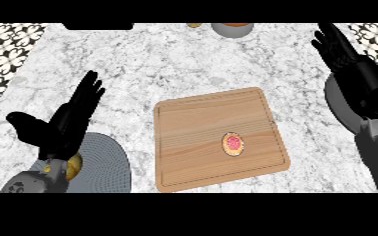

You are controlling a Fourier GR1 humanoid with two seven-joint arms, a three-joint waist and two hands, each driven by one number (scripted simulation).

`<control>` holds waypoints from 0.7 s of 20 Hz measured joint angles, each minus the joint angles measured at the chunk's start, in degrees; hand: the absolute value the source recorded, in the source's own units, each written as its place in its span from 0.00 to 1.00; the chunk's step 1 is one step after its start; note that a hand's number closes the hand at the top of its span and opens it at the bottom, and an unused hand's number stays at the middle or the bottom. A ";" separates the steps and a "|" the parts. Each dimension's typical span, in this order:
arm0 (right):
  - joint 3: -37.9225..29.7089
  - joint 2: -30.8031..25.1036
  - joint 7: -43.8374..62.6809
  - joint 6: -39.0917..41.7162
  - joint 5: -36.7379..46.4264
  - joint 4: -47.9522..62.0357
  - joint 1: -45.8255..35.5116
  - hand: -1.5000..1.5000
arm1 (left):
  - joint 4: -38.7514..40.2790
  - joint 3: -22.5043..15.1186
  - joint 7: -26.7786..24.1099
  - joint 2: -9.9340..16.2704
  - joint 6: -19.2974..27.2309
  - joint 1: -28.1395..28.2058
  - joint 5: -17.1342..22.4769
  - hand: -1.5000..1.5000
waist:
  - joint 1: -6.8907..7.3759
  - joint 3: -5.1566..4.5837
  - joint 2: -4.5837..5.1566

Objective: Pick the cupcake from the cutting board and place it in the pan

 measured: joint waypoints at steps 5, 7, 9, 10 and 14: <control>-0.20 4.37 -4.89 4.23 -4.90 0.94 -2.88 1.00 | -0.28 2.45 -0.15 1.03 1.41 -0.95 -1.88 0.50 | 0.15 -0.76 1.42; 1.24 4.88 -6.32 5.06 -3.54 1.37 -3.25 1.00 | 0.22 3.19 0.18 1.02 2.32 -1.73 -2.34 0.50 | 0.03 -0.93 1.67; 2.08 4.06 -8.53 2.74 1.32 -0.44 0.42 1.00 | 0.78 4.13 0.55 1.18 2.39 -1.48 -1.98 0.50 | -0.76 -1.02 1.68; 2.75 3.89 -10.62 1.53 3.99 -2.08 2.67 1.00 | 1.07 4.18 0.34 0.83 2.65 -1.30 -2.10 0.50 | -1.23 -1.04 1.65; 3.04 0.30 -17.43 1.20 10.15 -7.83 14.19 0.00 | 1.99 5.92 0.48 1.08 2.04 -1.23 -1.40 0.50 | -2.12 -1.11 1.63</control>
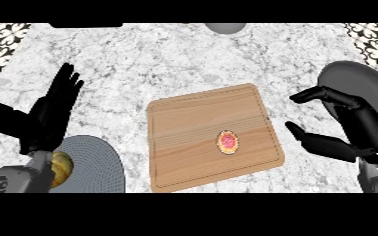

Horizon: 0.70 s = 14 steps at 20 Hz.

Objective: Pick the cupcake from the cutting board and place it in the pan

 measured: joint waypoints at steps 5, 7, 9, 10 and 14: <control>-2.79 -6.24 -3.71 1.93 5.12 -3.09 5.96 0.00 | 0.28 0.18 0.70 -0.58 -0.68 -0.27 -0.40 0.50 | 0.46 -0.01 0.13; -3.14 -8.36 -3.02 3.31 6.73 -5.32 6.34 0.00 | 0.01 -0.31 1.41 -1.41 -0.01 -0.79 -1.21 0.50 | 0.61 -0.02 0.14; -3.22 -9.50 -0.61 4.74 7.66 -7.68 4.99 0.00 | -0.13 -0.08 1.70 -1.67 -0.40 -0.96 -1.52 0.50 | 0.87 -0.03 0.18; -2.19 -9.17 0.44 4.84 9.14 -8.29 4.58 0.00 | 0.17 0.41 2.01 -1.59 -0.77 -1.39 -1.51 0.50 | 0.98 -0.06 0.19; 1.29 -11.71 7.75 8.33 13.49 -9.33 -1.57 0.00 | 1.03 0.87 3.16 -2.02 -0.70 -3.77 -1.86 0.50 | 1.59 -0.10 0.33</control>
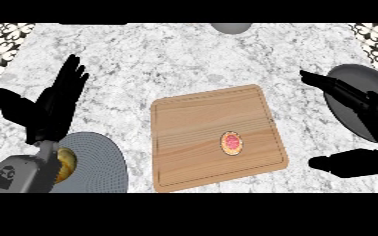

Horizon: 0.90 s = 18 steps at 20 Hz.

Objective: Pick the cupcake from the cutting board and place it in the pan

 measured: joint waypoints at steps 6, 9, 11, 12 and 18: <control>8.07 -0.24 13.15 6.09 6.93 -0.75 -9.74 0.00 | -0.14 -0.33 0.11 -0.68 -0.61 0.19 -0.78 0.50 | 0.71 -0.05 0.04; 11.94 -0.24 17.21 11.07 8.53 0.79 -13.07 0.00 | -0.18 -0.46 -0.85 -1.15 -1.14 1.28 -1.16 0.50 | 0.87 -0.05 0.05; 14.86 -0.07 20.22 15.06 8.79 2.12 -14.59 0.00 | -0.33 -0.45 -0.38 -1.23 -0.91 0.71 -1.48 0.50 | 0.94 -0.05 0.07; 16.62 0.67 22.18 16.81 9.05 2.75 -15.57 0.00 | -0.35 -0.48 -0.72 -1.33 -1.19 1.18 -1.46 0.50 | 1.09 -0.06 0.07; 21.55 4.85 30.29 25.32 10.21 1.13 -17.29 0.00 | 0.31 0.92 -0.35 -1.82 -1.72 0.82 -2.29 0.50 | 0.24 0.01 -0.03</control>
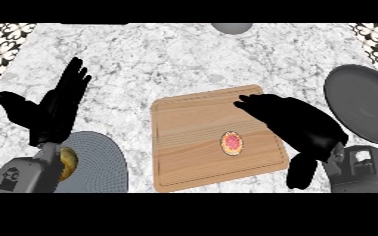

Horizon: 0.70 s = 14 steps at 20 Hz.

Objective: Pick the cupcake from the cutting board and place it in the pan

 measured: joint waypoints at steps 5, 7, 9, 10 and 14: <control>2.66 1.49 4.44 4.55 4.28 -3.54 -0.28 0.00 | -0.43 1.73 0.11 0.24 -1.65 0.48 0.05 0.50 | -0.26 0.02 -0.06; 3.96 2.23 6.19 5.44 6.90 -4.67 -0.11 0.00 | 0.19 1.92 -0.11 -0.41 -1.85 0.42 -0.22 0.50 | -0.36 0.02 -0.06; 5.36 4.06 7.35 5.87 9.85 -4.56 -0.14 0.00 | 0.88 2.27 -0.32 -1.03 -2.14 0.05 -0.64 0.50 | -0.37 0.03 -0.05; 5.74 5.28 9.07 6.71 10.36 -5.56 -0.06 0.00 | 0.77 2.52 0.00 -1.08 -2.38 -0.16 -0.69 0.50 | -0.40 0.03 -0.05; 6.58 11.33 12.13 8.02 12.90 -5.73 -0.97 0.00 | 0.03 2.69 1.07 -2.19 -2.13 -0.21 -2.29 0.50 | -0.35 0.04 -0.06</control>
